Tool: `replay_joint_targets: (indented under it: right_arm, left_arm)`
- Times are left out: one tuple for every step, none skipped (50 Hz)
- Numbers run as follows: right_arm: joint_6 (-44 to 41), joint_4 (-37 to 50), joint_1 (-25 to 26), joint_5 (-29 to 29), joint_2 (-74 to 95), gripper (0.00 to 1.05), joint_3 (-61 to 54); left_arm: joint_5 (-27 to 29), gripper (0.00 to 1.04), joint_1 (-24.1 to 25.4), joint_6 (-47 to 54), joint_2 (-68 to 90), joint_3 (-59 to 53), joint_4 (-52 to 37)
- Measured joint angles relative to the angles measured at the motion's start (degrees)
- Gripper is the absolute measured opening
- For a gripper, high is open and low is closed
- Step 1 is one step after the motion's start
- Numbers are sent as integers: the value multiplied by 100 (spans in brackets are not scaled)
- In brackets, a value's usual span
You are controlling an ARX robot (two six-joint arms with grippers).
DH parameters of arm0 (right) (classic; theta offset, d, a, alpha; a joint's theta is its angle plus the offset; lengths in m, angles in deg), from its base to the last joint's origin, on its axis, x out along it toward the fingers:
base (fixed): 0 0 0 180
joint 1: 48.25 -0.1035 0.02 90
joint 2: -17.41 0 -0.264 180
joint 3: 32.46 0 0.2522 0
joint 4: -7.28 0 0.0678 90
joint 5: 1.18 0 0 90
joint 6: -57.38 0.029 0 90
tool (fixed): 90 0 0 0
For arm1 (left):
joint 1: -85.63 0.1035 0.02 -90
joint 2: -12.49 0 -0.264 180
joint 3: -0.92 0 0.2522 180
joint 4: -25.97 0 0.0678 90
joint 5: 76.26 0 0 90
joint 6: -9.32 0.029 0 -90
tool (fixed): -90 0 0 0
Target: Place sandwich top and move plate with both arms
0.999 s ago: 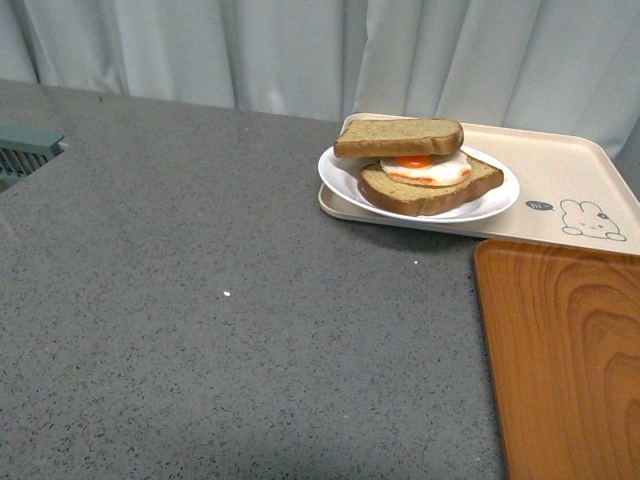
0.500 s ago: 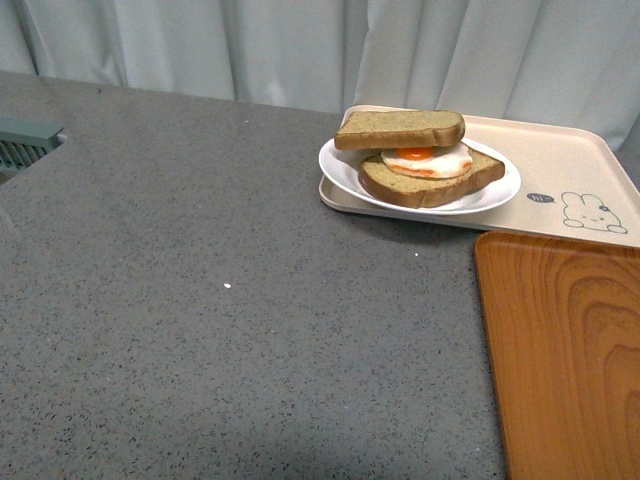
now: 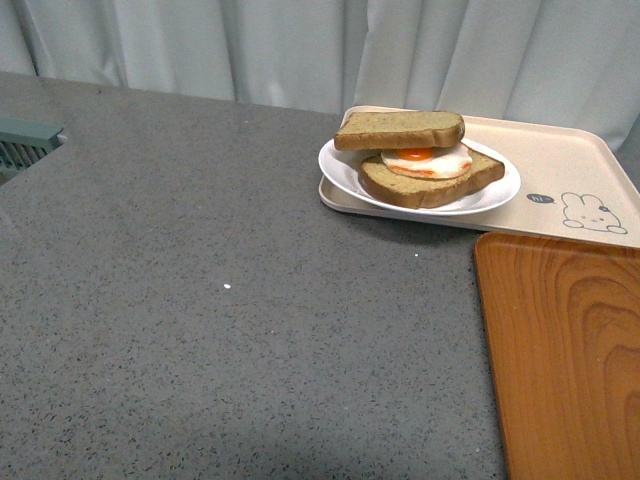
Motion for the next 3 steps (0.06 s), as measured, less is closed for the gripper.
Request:
replay_joint_targets:
  right_arm:
    - [0, 0, 0, 0, 0, 96, -2]
    - [0, 0, 0, 0, 0, 96, -2]
    - [0, 0, 0, 0, 0, 96, -2]
  left_arm:
    - [0, 98, 0, 0, 0, 0, 0]
    - [-2, 98, 0, 0, 0, 0, 0]
    - [0, 98, 0, 0, 0, 0, 0]
